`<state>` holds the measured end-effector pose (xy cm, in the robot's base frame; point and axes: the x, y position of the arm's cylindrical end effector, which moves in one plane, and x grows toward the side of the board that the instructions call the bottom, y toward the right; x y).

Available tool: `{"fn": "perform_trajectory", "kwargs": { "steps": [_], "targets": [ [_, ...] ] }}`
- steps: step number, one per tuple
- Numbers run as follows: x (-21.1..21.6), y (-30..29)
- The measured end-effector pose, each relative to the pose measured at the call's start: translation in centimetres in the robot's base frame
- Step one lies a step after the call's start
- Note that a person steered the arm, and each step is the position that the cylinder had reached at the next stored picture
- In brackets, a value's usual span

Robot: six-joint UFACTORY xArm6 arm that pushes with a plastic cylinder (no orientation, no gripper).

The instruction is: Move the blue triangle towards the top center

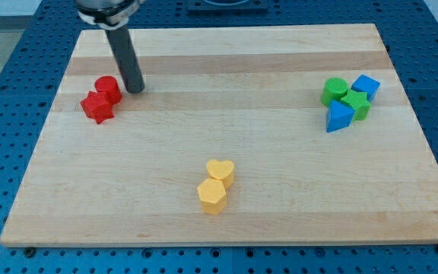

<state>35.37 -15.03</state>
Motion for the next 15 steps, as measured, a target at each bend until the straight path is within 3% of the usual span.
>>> {"fn": "perform_trajectory", "kwargs": {
  "steps": [2,6,8,12,15],
  "targets": [
    [0.9,8.2],
    [12.6,23.0],
    [12.3,32.1],
    [9.1,33.2],
    [7.1,29.3]
  ]
}}
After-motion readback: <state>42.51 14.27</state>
